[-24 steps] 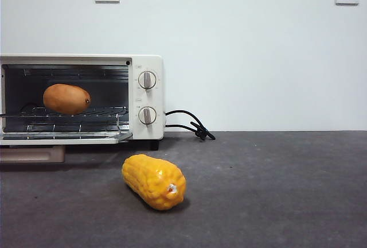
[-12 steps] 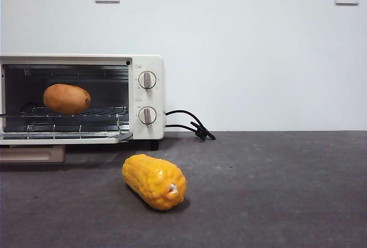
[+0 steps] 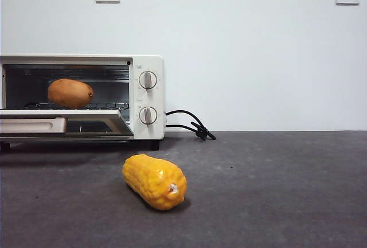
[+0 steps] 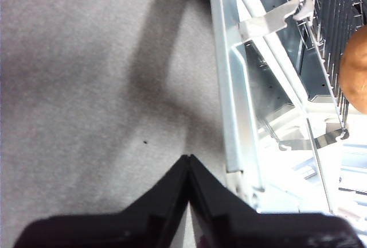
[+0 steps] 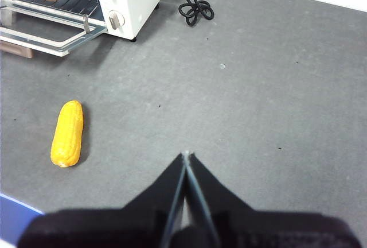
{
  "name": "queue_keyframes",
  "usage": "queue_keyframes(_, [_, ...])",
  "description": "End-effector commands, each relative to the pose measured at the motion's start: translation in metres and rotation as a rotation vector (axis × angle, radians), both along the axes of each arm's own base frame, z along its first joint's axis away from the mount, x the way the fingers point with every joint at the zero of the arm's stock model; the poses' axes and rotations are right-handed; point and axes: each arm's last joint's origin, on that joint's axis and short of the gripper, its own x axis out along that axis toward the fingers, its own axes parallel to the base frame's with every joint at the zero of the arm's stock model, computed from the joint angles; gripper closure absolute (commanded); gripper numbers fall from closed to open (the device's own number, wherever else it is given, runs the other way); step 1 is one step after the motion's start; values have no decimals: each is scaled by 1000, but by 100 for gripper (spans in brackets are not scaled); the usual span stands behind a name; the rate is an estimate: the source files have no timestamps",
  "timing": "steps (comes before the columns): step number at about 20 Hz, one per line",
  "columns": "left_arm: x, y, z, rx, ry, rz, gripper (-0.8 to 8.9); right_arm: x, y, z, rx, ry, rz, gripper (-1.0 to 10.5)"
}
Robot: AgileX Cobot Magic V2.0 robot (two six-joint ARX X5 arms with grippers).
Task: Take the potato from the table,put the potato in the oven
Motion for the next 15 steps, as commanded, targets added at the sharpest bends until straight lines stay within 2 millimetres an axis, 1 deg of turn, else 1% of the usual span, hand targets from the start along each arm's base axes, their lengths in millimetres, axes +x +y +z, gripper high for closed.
queue_keyframes(1, [3, -3, -1, -43, -30, -30, 822, 0, -1, -3, -19, 11, -10, 949])
queue_keyframes(5, [5, -2, 2, -64, -48, -28, 822, 0, -1, -3, -21, 6, -15, 949])
queue_keyframes(9, [9, -1, 7, -147, -118, -40, 822, 0, -1, -3, -23, 1, -20, 949])
queue_keyframes(15, [13, 1, 11, -173, -151, -31, 822, 0, -1, -3, -16, 3, -25, 949])
